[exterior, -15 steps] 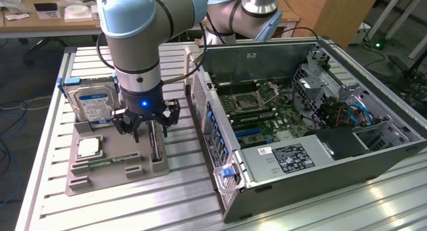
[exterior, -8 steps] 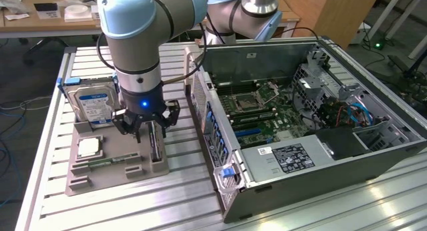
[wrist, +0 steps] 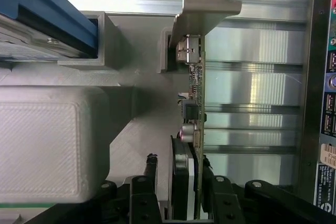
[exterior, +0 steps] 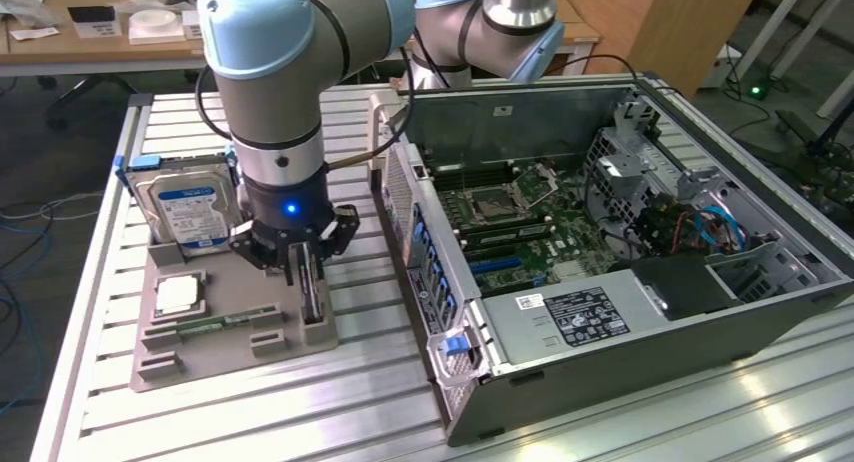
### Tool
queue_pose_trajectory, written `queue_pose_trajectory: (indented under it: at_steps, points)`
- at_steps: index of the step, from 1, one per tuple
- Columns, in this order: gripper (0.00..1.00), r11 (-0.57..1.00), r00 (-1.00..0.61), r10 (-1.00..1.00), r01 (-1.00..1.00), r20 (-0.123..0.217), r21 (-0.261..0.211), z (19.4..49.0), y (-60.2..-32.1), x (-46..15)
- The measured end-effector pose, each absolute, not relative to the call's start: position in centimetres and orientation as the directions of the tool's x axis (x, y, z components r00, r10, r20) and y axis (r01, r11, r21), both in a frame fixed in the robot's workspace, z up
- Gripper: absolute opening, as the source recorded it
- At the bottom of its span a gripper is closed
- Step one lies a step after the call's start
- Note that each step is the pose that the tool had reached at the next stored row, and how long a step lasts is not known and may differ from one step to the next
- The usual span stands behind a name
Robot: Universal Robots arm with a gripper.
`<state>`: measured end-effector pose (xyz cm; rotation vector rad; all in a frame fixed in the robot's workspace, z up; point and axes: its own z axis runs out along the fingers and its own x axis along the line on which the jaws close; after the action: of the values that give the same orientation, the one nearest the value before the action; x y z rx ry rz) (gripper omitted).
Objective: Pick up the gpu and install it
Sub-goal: 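Pick up the gpu and move the gpu toward the slot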
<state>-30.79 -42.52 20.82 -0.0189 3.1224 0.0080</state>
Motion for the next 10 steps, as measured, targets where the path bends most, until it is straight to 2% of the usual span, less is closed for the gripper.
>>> queue_pose_trajectory:
  at_steps: [10]
  points:
    - [0.42,1.0,-1.0,-0.012,-0.012,-0.019,0.005,20.79,-42.52,-30.72]
